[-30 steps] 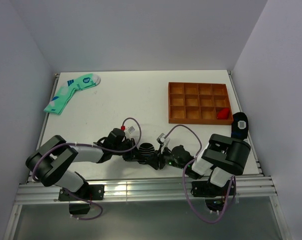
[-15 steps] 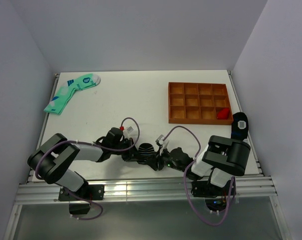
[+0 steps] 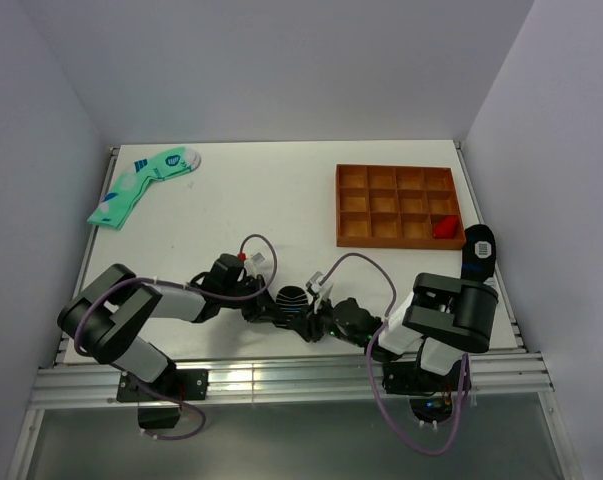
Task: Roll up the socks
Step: Roll the sock at the center of the board.
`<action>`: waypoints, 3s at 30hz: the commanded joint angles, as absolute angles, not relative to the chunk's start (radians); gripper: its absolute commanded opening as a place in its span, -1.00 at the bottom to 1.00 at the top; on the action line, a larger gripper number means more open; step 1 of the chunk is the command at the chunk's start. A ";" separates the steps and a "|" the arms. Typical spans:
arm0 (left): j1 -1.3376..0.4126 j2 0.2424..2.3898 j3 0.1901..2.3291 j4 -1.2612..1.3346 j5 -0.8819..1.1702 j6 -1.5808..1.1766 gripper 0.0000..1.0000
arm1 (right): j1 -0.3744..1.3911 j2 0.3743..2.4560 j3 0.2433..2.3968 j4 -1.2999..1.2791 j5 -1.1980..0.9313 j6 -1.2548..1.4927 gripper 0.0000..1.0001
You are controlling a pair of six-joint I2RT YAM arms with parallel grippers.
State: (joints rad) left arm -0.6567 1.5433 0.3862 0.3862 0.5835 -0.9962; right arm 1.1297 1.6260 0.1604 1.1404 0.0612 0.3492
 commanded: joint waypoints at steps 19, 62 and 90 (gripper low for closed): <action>-0.653 1.534 0.341 0.351 0.522 -0.948 -0.99 | 1.120 1.692 0.259 0.861 0.020 0.391 -0.73; -0.802 1.166 0.256 0.342 0.006 -0.905 -0.19 | 0.851 1.727 0.232 0.744 -0.373 0.726 -0.89; -1.091 1.172 0.068 0.888 -0.299 -0.678 -0.15 | 0.669 1.686 0.356 0.258 -0.526 0.745 -0.91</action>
